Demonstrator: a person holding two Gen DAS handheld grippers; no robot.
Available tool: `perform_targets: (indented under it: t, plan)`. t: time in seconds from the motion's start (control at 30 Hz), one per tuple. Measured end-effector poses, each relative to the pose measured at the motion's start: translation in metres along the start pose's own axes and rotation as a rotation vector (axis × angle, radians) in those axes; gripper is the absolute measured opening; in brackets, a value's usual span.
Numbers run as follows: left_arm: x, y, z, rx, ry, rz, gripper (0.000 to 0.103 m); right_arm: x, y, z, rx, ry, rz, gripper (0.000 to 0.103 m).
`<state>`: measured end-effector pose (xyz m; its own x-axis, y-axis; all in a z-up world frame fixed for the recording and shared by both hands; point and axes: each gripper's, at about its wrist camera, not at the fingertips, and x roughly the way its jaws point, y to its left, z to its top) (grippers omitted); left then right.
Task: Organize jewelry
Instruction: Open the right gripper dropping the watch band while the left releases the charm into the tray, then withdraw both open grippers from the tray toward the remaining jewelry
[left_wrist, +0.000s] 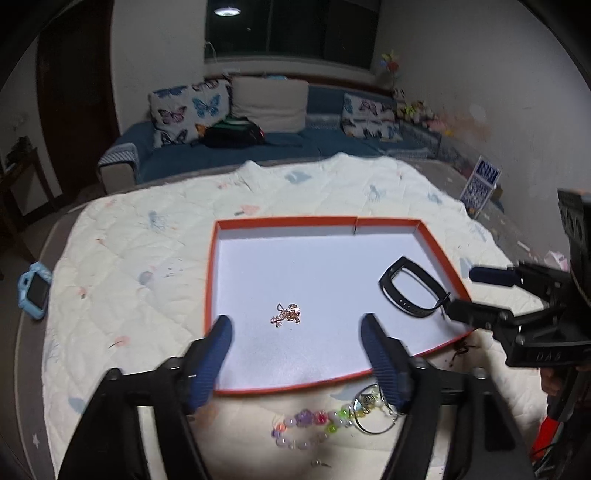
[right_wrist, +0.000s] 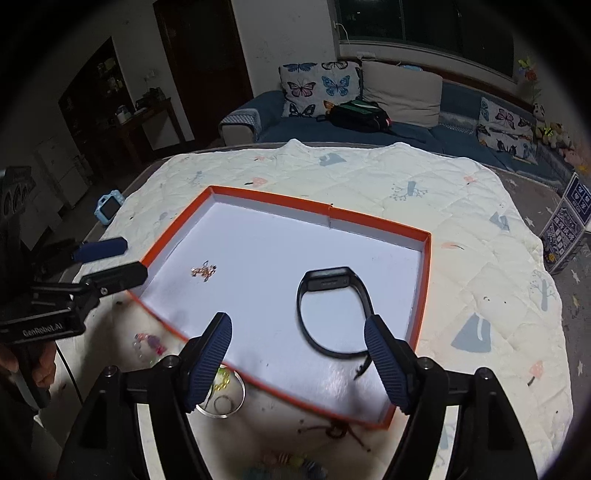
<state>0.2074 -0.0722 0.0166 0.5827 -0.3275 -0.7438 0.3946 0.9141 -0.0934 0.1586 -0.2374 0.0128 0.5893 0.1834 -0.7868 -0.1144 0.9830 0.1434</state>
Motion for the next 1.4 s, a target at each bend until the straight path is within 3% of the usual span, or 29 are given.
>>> perform_targets:
  t: [0.37, 0.9, 1.07, 1.4]
  plan:
    - [-0.066, -0.015, -0.036, 0.004, -0.122, 0.063, 0.087, -0.025, 0.007, -0.039, -0.033, -0.023, -0.016, 0.082]
    - [-0.083, -0.032, -0.079, 0.010, -0.117, 0.093, 0.087, -0.042, 0.010, -0.107, -0.029, -0.014, 0.014, 0.082]
    - [-0.082, -0.024, -0.084, -0.027, -0.107, 0.084, 0.087, -0.036, 0.007, -0.112, -0.016, -0.003, 0.019, 0.075]
    - [-0.078, -0.018, -0.089, -0.039, -0.105, 0.053, 0.087, -0.023, -0.013, -0.113, 0.098, 0.040, 0.010, 0.044]
